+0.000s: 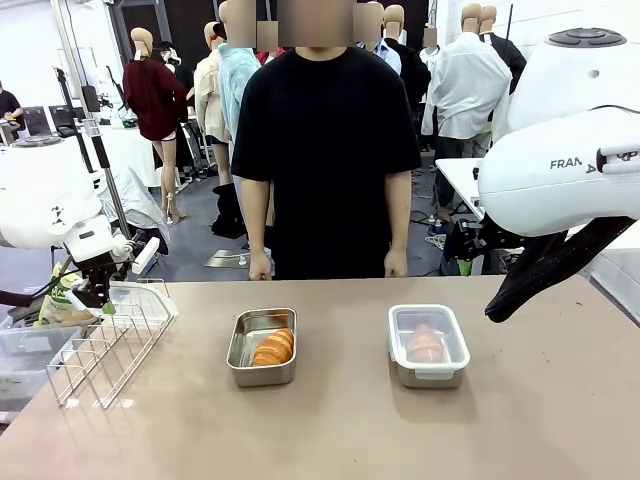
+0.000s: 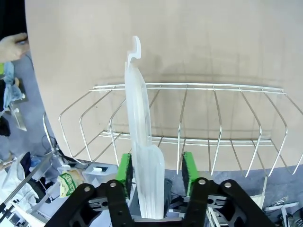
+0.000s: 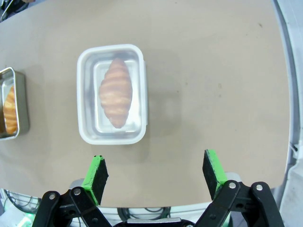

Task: Place the bread in airtight containers.
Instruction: Pick up one Airtight Container lid and hand it to the human.

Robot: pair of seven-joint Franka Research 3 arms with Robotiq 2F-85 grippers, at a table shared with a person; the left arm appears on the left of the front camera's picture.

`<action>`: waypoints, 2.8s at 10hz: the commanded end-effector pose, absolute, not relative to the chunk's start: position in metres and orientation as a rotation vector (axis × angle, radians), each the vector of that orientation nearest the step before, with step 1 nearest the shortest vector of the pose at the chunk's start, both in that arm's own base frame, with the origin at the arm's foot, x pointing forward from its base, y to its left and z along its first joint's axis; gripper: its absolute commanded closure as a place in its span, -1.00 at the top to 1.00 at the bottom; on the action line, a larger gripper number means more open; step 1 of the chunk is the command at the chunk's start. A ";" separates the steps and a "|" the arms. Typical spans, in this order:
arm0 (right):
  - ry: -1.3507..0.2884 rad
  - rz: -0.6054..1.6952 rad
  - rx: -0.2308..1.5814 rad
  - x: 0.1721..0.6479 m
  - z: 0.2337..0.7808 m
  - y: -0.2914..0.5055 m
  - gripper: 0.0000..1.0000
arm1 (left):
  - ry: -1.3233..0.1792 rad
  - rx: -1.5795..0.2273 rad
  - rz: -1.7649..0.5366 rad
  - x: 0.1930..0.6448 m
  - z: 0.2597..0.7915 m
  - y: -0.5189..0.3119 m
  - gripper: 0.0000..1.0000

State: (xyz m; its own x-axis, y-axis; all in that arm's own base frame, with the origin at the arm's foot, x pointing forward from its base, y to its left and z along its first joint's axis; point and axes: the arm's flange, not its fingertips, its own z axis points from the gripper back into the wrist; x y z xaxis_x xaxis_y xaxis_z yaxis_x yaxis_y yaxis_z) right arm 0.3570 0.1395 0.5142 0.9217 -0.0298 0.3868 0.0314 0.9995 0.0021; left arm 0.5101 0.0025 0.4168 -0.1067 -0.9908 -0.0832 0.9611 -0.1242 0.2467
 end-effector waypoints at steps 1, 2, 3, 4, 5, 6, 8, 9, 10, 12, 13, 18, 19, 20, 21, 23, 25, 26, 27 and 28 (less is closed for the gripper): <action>-0.396 -0.028 -0.001 0.357 0.515 0.139 1.00 | -0.145 0.248 -1.667 0.509 0.421 0.003 -1.00; -0.396 -0.028 -0.001 0.357 0.515 0.139 1.00 | -0.143 0.244 -1.664 0.510 0.421 0.003 -1.00; -0.396 -0.028 -0.001 0.357 0.515 0.139 1.00 | -0.141 0.241 -1.665 0.510 0.421 0.003 -1.00; -0.396 -0.028 -0.001 0.357 0.515 0.139 1.00 | -0.131 0.240 -1.664 0.510 0.421 0.003 -1.00; -0.396 -0.028 -0.001 0.357 0.515 0.139 1.00 | -0.123 0.235 -1.659 0.511 0.420 0.004 -1.00; -0.396 -0.028 -0.001 0.357 0.515 0.139 1.00 | -0.119 0.229 -1.653 0.511 0.420 0.004 -1.00; -0.396 -0.028 -0.001 0.357 0.515 0.139 1.00 | -0.103 0.212 -1.649 0.512 0.421 0.004 -1.00; -0.396 -0.028 -0.001 0.357 0.515 0.139 1.00 | -0.091 0.204 -1.640 0.512 0.421 0.005 -1.00; -0.396 -0.028 -0.001 0.357 0.515 0.139 1.00 | -0.077 0.199 -1.639 0.510 0.426 0.007 -1.00; -0.396 -0.028 -0.001 0.357 0.515 0.139 1.00 | -0.117 0.237 -1.638 0.495 0.455 0.010 -1.00; -0.396 -0.028 -0.001 0.357 0.515 0.139 1.00 | -0.152 0.262 -1.642 0.486 0.474 0.013 -1.00; -0.396 -0.028 -0.001 0.357 0.515 0.139 1.00 | -0.272 0.285 -1.835 0.437 0.549 -0.009 -1.00; -0.396 -0.028 -0.001 0.357 0.515 0.139 1.00 | -0.302 0.319 -1.860 0.443 0.557 -0.022 -1.00; -0.396 -0.028 -0.001 0.357 0.515 0.139 1.00 | -0.367 0.349 -1.874 0.451 0.563 -0.037 -1.00; -0.396 -0.028 -0.001 0.357 0.515 0.139 1.00 | -0.449 0.394 -1.897 0.458 0.567 -0.059 -1.00; -0.396 -0.028 -0.001 0.357 0.515 0.139 1.00 | -0.578 0.575 -1.941 0.470 0.580 -0.118 -1.00; -0.396 -0.028 -0.001 0.357 0.515 0.139 1.00 | -0.686 0.664 -2.015 0.476 0.593 -0.171 -1.00; -0.396 -0.028 -0.001 0.357 0.515 0.139 1.00 | -0.748 0.666 -2.041 0.477 0.599 -0.192 -1.00; -0.396 -0.028 -0.001 0.357 0.515 0.139 1.00 | -0.805 0.660 -2.048 0.481 0.603 -0.208 -1.00; -0.396 -0.028 -0.001 0.357 0.515 0.139 1.00 | -0.858 0.657 -2.070 0.481 0.604 -0.222 -1.00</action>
State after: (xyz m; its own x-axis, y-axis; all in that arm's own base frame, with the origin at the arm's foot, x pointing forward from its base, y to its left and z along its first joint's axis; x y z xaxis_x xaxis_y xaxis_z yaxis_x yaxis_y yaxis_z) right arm 0.3569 0.1401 0.5140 0.9217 -0.0284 0.3868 0.0305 0.9995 0.0008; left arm 0.4715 -0.2253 0.6021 -0.5268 -0.8296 -0.1851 0.4897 -0.4742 0.7316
